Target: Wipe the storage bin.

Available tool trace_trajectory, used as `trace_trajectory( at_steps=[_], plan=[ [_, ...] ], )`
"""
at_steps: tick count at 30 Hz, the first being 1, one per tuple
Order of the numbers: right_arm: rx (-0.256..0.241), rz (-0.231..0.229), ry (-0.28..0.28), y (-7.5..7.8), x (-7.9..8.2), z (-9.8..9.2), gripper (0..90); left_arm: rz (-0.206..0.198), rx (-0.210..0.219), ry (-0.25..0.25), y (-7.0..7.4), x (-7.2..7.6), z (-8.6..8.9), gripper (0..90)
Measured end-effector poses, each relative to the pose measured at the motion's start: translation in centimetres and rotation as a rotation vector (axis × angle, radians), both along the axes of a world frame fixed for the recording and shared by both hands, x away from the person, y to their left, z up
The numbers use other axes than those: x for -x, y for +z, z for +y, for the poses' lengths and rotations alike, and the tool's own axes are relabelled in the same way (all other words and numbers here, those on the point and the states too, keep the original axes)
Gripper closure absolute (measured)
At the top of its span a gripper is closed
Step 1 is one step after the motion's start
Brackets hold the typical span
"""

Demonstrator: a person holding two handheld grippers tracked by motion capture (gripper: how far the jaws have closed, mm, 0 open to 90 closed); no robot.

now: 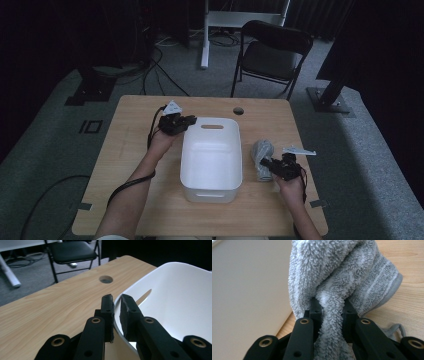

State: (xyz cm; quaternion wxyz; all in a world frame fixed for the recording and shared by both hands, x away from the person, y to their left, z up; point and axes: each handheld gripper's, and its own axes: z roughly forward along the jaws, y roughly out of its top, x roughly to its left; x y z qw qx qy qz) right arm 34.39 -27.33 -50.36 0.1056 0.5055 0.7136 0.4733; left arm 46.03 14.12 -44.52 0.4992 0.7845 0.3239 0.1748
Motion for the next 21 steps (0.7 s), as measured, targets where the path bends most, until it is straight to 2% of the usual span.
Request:
trace_trajectory(
  at_steps=[4, 5, 13, 17, 21],
  plan=[
    [-0.003, 0.003, -0.002, 0.0, 0.0, 0.0, 76.5, -0.005, 0.004, 0.035, -0.1, 0.5, 0.7, 81.1],
    [-0.003, 0.003, -0.001, 0.0, 0.0, 0.1, 76.5, -0.009, -0.002, 0.067, 0.0, 0.9, 1.4, 81.1],
    [0.001, 0.000, 0.009, 0.1, 0.0, 0.5, 76.5, -0.008, 0.002, 0.150, -0.1, 2.4, 3.9, 80.8],
    [0.001, -0.001, 0.012, 0.1, 0.0, 0.7, 76.5, -0.010, -0.009, 0.167, 0.0, 3.4, 4.9, 80.1],
    [0.000, -0.003, 0.014, 0.2, 0.0, 0.9, 76.5, -0.009, 0.004, 0.185, -0.1, 4.3, 5.9, 79.3]
  ],
)
